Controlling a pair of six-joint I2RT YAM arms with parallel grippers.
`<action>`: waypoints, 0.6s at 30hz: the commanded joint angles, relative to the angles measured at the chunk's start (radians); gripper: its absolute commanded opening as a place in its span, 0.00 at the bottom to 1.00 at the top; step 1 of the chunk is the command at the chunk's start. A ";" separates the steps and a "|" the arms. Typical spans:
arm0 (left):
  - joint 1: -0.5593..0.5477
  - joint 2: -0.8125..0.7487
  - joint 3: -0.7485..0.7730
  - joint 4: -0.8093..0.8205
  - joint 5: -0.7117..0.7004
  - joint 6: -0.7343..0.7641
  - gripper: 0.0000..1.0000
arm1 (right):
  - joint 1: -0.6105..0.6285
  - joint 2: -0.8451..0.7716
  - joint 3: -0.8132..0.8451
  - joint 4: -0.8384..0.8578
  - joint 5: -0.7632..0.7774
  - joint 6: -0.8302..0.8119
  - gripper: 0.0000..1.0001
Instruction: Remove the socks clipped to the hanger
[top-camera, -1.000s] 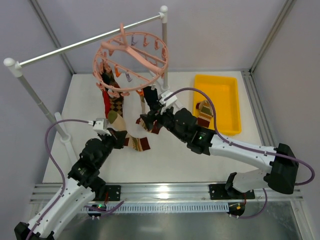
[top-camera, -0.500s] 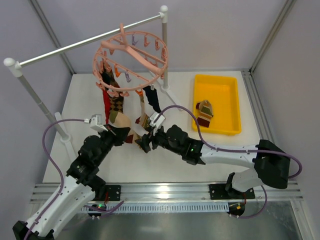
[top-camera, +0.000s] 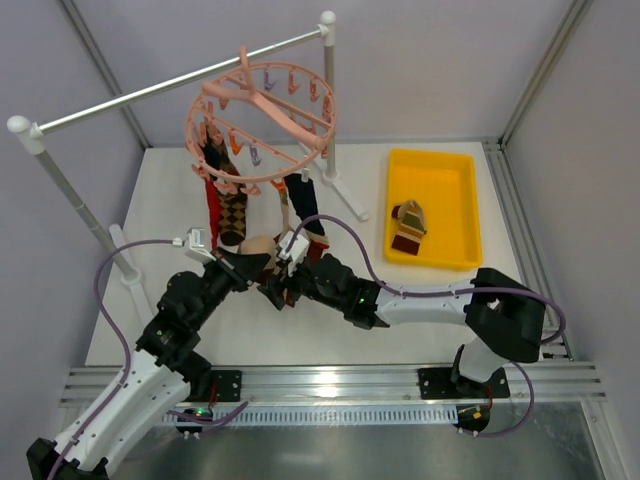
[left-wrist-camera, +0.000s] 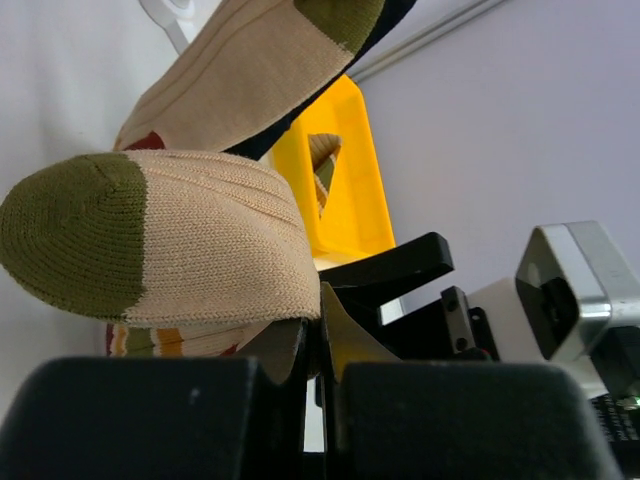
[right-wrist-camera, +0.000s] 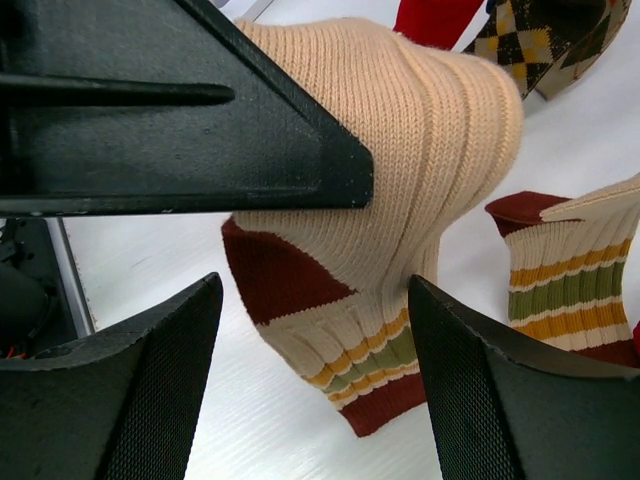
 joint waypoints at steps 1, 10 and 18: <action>-0.002 -0.005 -0.006 0.083 0.063 -0.053 0.00 | 0.005 0.018 0.046 0.112 0.032 -0.039 0.76; -0.002 -0.048 -0.020 0.075 0.069 -0.087 0.00 | 0.013 0.070 0.050 0.182 0.205 -0.056 0.74; -0.002 -0.080 -0.030 0.041 0.049 -0.065 0.00 | 0.014 0.057 0.041 0.173 0.293 -0.077 0.04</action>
